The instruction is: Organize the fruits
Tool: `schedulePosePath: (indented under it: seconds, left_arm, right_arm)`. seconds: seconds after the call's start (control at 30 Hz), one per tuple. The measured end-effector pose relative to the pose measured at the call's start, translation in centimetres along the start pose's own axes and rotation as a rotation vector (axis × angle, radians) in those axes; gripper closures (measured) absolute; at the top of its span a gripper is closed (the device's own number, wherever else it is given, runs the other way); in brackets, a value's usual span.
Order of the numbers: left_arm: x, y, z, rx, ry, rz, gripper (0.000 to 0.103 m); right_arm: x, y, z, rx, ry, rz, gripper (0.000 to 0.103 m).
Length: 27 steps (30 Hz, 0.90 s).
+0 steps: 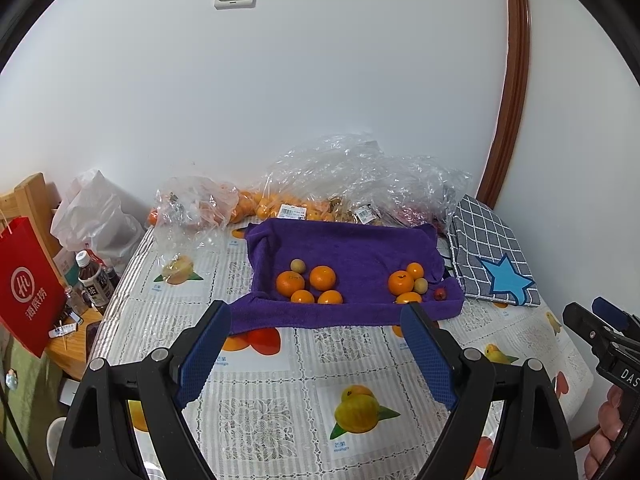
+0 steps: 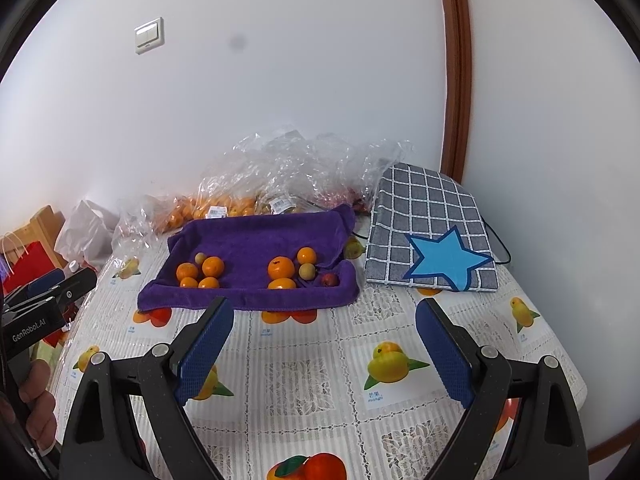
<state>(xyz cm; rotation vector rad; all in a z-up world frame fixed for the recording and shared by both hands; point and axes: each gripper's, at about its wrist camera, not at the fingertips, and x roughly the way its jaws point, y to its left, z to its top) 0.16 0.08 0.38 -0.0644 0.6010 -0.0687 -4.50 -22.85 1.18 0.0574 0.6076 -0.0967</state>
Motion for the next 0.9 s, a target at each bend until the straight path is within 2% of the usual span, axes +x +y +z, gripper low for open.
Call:
schedulePosePath:
  seconds: [0.9]
  left_arm:
    - [-0.14, 0.0, 0.04, 0.001, -0.003, 0.002, 0.017]
  right_arm:
    - [-0.19, -0.01, -0.09, 0.0, -0.001, 0.003, 0.011]
